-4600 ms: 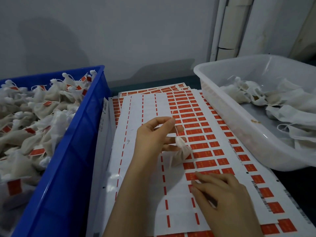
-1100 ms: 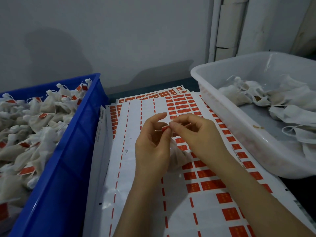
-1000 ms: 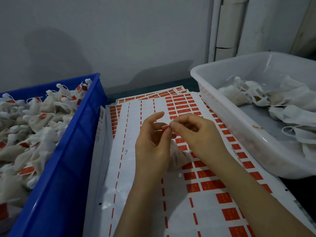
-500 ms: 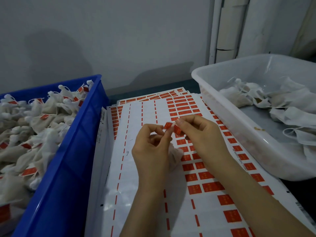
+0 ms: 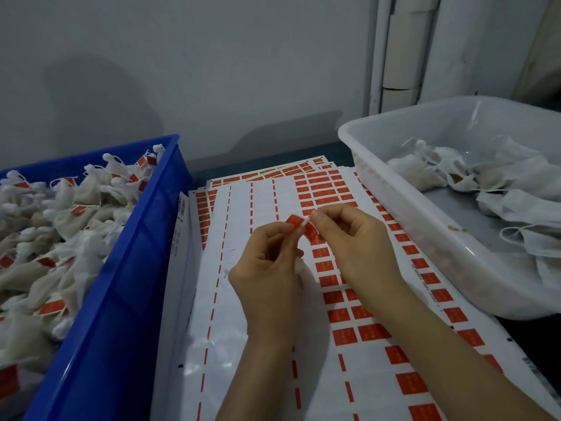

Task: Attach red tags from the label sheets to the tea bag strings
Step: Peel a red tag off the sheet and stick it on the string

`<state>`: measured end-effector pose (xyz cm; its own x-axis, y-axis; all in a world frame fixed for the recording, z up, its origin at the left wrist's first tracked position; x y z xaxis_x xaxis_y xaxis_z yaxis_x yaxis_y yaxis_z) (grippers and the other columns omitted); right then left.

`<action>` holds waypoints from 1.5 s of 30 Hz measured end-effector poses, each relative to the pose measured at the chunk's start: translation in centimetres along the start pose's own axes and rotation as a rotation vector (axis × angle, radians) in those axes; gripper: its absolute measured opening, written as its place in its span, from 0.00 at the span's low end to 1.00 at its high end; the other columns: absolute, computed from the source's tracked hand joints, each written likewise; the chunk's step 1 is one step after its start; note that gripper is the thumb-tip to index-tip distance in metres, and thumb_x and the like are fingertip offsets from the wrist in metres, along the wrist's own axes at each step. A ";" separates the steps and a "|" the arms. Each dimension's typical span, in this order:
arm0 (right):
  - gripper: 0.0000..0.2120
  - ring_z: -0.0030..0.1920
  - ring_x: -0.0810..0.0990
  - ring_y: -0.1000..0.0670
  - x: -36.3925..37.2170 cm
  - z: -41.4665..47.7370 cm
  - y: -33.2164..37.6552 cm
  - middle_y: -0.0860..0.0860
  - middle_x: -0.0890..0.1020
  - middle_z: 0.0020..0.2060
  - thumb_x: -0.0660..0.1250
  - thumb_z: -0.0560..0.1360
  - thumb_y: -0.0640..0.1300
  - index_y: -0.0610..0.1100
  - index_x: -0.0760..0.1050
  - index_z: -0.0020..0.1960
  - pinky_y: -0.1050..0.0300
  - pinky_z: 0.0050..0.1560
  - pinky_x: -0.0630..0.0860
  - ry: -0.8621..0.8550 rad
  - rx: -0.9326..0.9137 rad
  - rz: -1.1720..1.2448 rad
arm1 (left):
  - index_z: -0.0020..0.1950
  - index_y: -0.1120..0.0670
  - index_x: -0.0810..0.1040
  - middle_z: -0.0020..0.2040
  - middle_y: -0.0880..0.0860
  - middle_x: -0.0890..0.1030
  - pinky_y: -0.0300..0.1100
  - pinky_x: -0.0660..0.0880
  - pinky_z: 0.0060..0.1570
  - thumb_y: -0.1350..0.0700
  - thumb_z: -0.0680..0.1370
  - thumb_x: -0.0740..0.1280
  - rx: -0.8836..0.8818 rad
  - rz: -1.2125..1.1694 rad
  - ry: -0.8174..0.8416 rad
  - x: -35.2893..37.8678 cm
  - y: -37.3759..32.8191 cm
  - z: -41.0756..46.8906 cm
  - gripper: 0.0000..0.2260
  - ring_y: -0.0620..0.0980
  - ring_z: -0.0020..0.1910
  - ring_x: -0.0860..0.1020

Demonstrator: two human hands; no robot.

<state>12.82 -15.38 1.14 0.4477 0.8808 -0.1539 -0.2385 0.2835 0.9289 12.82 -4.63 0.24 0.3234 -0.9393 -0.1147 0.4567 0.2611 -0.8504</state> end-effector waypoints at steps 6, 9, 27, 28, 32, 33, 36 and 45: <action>0.06 0.43 0.74 0.72 -0.1 -0.2 0.3 0.69 0.76 0.34 0.66 0.73 0.52 0.60 0.71 0.38 0.82 0.34 0.66 0.005 -0.078 -0.016 | 0.51 0.47 0.80 0.43 0.37 0.80 0.24 0.74 0.43 0.50 0.70 0.66 0.011 -0.011 0.029 0.1 -0.2 -0.1 0.11 0.38 0.46 0.80; 0.06 0.43 0.75 0.70 -0.2 -0.2 0.3 0.70 0.76 0.32 0.65 0.73 0.52 0.60 0.72 0.39 0.81 0.34 0.67 0.005 -0.084 0.003 | 0.52 0.44 0.78 0.44 0.36 0.79 0.25 0.75 0.46 0.48 0.70 0.65 -0.004 -0.011 0.058 0.1 -0.3 -0.2 0.12 0.38 0.46 0.80; 0.05 0.41 0.74 0.75 -0.4 0.0 0.4 0.77 0.75 0.32 0.65 0.73 0.52 0.58 0.73 0.38 0.83 0.32 0.65 -0.015 -0.013 0.114 | 0.56 0.50 0.78 0.48 0.44 0.80 0.28 0.75 0.48 0.52 0.72 0.67 0.099 -0.003 0.069 0.2 -0.8 -0.1 0.14 0.39 0.50 0.77; 0.05 0.41 0.73 0.75 -0.4 0.0 0.4 0.77 0.75 0.33 0.65 0.73 0.52 0.58 0.73 0.38 0.83 0.32 0.65 -0.015 -0.019 0.110 | 0.56 0.48 0.78 0.48 0.45 0.81 0.28 0.76 0.48 0.50 0.71 0.67 0.087 -0.015 0.071 0.2 -0.9 -0.2 0.14 0.40 0.50 0.77; 0.07 0.43 0.74 0.73 -0.5 -0.3 0.7 0.75 0.76 0.34 0.66 0.73 0.49 0.58 0.73 0.38 0.82 0.32 0.66 0.012 -0.081 0.101 | 0.53 0.43 0.76 0.48 0.43 0.81 0.26 0.74 0.46 0.48 0.71 0.66 0.065 -0.038 0.072 0.3 -1.1 -0.1 0.11 0.38 0.50 0.77; 0.08 0.42 0.75 0.72 -0.5 -0.4 0.8 0.74 0.77 0.33 0.66 0.73 0.48 0.57 0.73 0.38 0.82 0.32 0.66 0.018 -0.090 0.112 | 0.53 0.45 0.77 0.47 0.43 0.80 0.25 0.74 0.45 0.50 0.71 0.67 0.074 -0.029 0.071 0.2 -1.0 -0.1 0.11 0.37 0.49 0.77; 0.08 0.44 0.76 0.70 -0.4 -0.4 0.7 0.71 0.78 0.34 0.67 0.73 0.47 0.58 0.74 0.38 0.81 0.34 0.67 0.015 -0.111 0.092 | 0.54 0.51 0.80 0.44 0.45 0.80 0.24 0.73 0.45 0.53 0.72 0.66 0.103 0.021 0.076 0.2 -0.8 -0.1 0.12 0.40 0.44 0.78; 0.02 0.47 0.74 0.70 -0.6 0.0 0.8 0.67 0.77 0.41 0.66 0.71 0.55 0.60 0.73 0.39 0.81 0.37 0.67 0.010 -0.118 0.028 | 0.51 0.50 0.82 0.45 0.44 0.79 0.23 0.72 0.43 0.48 0.70 0.65 -0.081 -0.034 0.109 0.6 -0.3 0.0 0.13 0.37 0.48 0.76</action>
<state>12.37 -15.66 2.02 0.4309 0.8927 -0.1320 -0.3507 0.3004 0.8870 12.85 -5.25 0.47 0.2151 -0.9670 -0.1368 0.3962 0.2144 -0.8928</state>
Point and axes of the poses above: each hand's wrist, its own z-axis towards the middle knuckle, its own x-axis out of the palm, y = z × x, the point moved 1 cm from there along z, towards the middle knuckle
